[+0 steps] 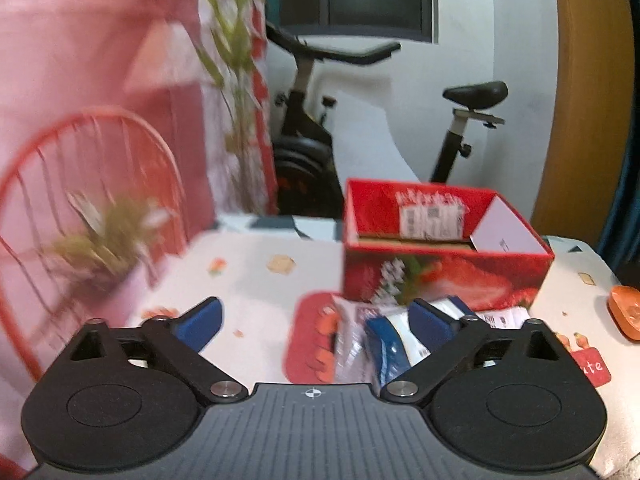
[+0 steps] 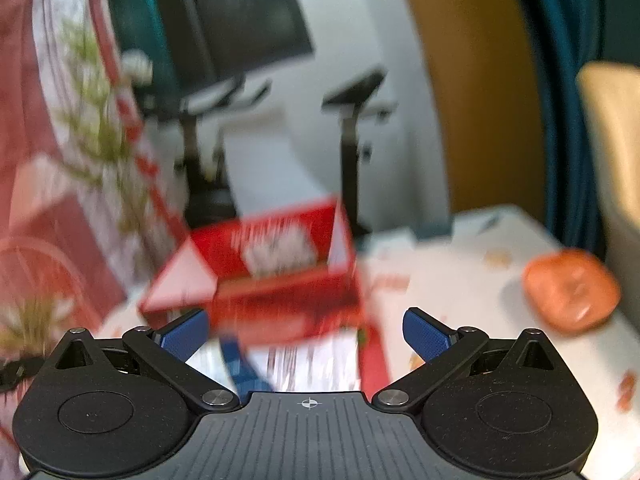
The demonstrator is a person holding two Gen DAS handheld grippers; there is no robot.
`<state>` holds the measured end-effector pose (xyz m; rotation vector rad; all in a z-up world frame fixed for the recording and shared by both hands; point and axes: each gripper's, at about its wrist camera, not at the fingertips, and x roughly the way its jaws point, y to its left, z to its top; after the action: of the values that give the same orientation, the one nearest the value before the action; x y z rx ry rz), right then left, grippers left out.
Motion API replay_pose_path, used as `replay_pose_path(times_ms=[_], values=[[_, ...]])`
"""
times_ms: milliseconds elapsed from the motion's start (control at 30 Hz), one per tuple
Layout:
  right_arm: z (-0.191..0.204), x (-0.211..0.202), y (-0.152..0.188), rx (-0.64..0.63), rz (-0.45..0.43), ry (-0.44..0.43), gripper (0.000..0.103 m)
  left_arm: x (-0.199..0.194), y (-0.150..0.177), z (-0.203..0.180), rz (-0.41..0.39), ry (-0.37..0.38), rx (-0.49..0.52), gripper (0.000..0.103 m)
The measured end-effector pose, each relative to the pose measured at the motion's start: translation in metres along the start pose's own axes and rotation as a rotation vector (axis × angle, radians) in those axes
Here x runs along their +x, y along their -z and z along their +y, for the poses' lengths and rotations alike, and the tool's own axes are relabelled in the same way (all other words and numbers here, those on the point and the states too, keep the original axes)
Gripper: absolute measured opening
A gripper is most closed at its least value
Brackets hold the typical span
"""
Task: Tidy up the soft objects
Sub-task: 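Move the left tool toward the blue-and-white packet beside the red box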
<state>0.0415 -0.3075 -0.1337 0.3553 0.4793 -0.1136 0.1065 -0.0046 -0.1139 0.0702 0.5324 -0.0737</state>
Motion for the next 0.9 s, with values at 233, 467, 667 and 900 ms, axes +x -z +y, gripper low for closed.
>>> replay_pose_path(times_ms=[233, 467, 667, 900], values=[[0.005, 0.049, 0.034, -0.085, 0.143, 0.011, 0.103, 0.051, 0.034, -0.005, 0.120, 0.020, 0.048, 0.088], [0.002, 0.078, 0.039, -0.082, 0.205, -0.064, 0.102, 0.076, 0.031, 0.017, 0.191, -0.026, 0.078, 0.082], [0.012, 0.096, 0.043, -0.188, 0.263, -0.140, 0.087, 0.095, 0.014, 0.019, 0.221, 0.069, 0.012, 0.072], [0.011, 0.113, 0.031, -0.227, 0.277, -0.164, 0.072, 0.118, 0.024, -0.009, 0.305, 0.223, -0.019, 0.052]])
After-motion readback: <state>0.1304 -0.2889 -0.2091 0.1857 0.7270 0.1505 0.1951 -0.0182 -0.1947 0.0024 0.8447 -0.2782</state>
